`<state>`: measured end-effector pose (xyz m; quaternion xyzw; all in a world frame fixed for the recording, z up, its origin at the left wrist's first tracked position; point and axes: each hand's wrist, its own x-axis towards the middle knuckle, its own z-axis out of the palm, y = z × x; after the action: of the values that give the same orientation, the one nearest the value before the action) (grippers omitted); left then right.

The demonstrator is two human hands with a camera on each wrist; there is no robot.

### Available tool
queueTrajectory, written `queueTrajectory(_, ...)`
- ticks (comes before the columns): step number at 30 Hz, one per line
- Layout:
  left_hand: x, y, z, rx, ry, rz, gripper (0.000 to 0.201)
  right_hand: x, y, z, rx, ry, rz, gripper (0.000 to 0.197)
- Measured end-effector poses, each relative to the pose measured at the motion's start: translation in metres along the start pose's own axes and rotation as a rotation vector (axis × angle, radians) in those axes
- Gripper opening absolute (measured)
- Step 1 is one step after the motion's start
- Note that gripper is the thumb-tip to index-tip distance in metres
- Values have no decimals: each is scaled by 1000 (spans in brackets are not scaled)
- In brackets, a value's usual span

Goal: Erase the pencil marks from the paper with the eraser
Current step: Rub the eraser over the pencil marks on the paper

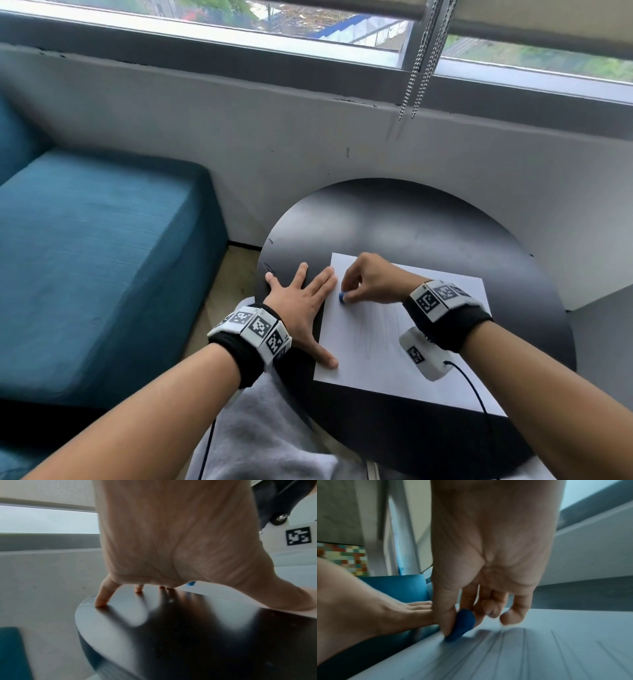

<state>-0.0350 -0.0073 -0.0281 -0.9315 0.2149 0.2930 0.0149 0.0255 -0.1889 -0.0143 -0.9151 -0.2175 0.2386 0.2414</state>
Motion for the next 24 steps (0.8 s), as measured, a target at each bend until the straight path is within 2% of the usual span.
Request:
queueTrajectory(2,0,0,0,-3,4,0,146,0,-1,-3,7,-61,18,7)
queueTrajectory(7,-1,-1,-1,-6,6,7,145,12,4,-12,24,122,51,11)
queueTrajectory(8,0,-1,-1,-7,7,8,145,10,3,-11,36,86,45,11)
queueTrajectory(11,1,-1,0,-10,8,5,146,2,-4,-8,32,-178,43,10)
queueTrajectory(12,0,-1,0,-12,8,4,146,2,-4,-9,27,-201,46,10)
queueTrajectory(16,0,-1,-1,-19,7,8,145,10,2,-15,30,60,51,11)
queueTrajectory(17,0,-1,-1,-20,5,6,145,9,2,-13,35,78,48,10)
queueTrajectory(18,0,0,-2,-22,2,5,146,5,0,-11,38,53,37,9)
queueTrajectory(21,1,-1,0,-34,2,2,147,-11,-9,-1,-7,-171,9,4)
queueTrajectory(22,1,-1,0,-31,4,1,148,-14,-9,1,-14,-204,11,4)
queueTrajectory(24,1,0,0,-31,9,2,147,-15,-4,3,7,-108,6,8)
